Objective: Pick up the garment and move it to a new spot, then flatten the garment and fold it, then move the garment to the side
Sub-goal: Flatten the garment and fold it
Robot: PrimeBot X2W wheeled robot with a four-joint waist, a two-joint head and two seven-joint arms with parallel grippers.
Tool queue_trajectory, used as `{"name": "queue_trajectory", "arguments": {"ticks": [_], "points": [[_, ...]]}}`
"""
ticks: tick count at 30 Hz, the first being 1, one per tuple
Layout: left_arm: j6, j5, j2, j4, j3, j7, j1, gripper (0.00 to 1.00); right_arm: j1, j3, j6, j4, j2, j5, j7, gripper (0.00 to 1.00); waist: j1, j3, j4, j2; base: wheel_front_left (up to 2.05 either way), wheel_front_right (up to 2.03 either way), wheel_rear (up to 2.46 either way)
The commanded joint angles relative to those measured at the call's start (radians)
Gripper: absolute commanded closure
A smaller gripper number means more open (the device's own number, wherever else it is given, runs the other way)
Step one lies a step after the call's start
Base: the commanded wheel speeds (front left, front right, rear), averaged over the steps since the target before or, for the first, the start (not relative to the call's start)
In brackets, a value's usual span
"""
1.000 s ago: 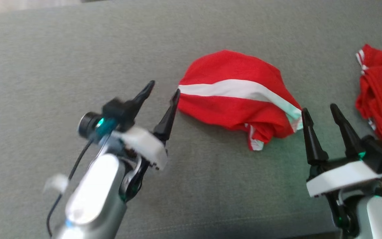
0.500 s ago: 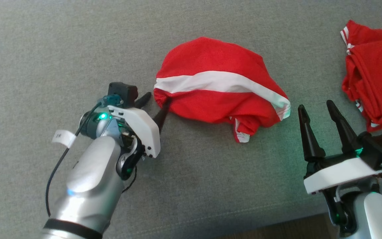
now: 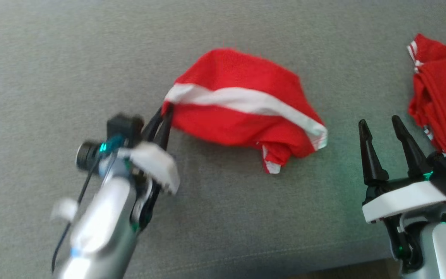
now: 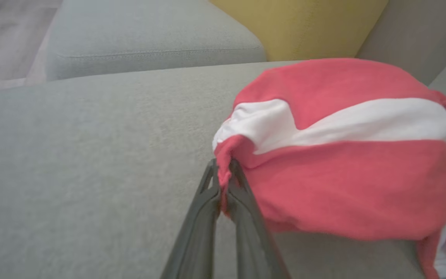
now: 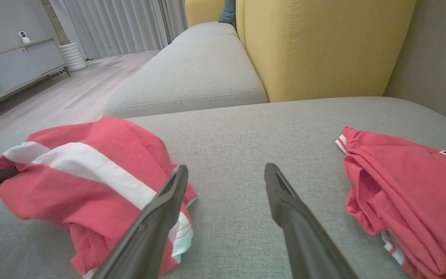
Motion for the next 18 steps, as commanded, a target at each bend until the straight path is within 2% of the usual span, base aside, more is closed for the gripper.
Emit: {"name": "queue_trajectory", "arguments": {"ticks": [1, 6, 11, 12, 13, 14, 18], "points": [[0.021, 0.006, 0.036, -0.065, 0.04, -0.012, 0.033, 1.0, 0.004, 0.014, -0.001, -0.032, 0.002, 0.004, 0.006, 0.0, 0.0, -0.013, 0.017, 0.0, 0.0, 0.0, 0.0], [0.099, -0.001, 0.073, -0.229, 0.06, -0.003, 0.212, 1.0, 0.009, -0.004, -0.001, -0.036, -0.002, -0.001, 0.027, 0.0, 0.0, -0.025, 0.044, 0.0, 0.0, 0.0, 0.0], [0.123, -0.03, 0.068, -0.304, 0.055, 0.018, 0.325, 1.0, 0.012, -0.015, -0.001, -0.054, -0.008, -0.008, 0.043, 0.0, 0.0, -0.027, 0.067, 0.0, 0.0, 0.0, 0.0], [0.12, -0.037, 0.064, -0.301, 0.05, 0.022, 0.335, 0.69, 0.013, -0.014, -0.001, -0.057, -0.01, -0.009, 0.046, 0.0, 0.0, -0.031, 0.07, 0.0, 0.0, 0.0, 0.0], [0.12, -0.043, 0.059, -0.297, 0.047, 0.026, 0.343, 0.1, 0.013, -0.012, -0.001, -0.058, -0.011, -0.01, 0.049, 0.0, 0.0, -0.033, 0.071, 0.0, 0.0, 0.0, 0.0], [0.118, -0.046, 0.055, -0.294, 0.043, 0.024, 0.349, 0.0, 0.013, -0.01, -0.001, -0.061, -0.014, -0.011, 0.052, 0.0, 0.0, -0.036, 0.072, 0.0, 0.0, 0.0, 0.0], [0.13, -0.044, 0.045, -0.302, 0.049, -0.034, 0.361, 0.0, 0.013, -0.007, -0.001, -0.073, -0.024, -0.018, 0.063, 0.0, 0.0, -0.051, 0.081, 0.0, 0.0, 0.0, 0.0]]}}
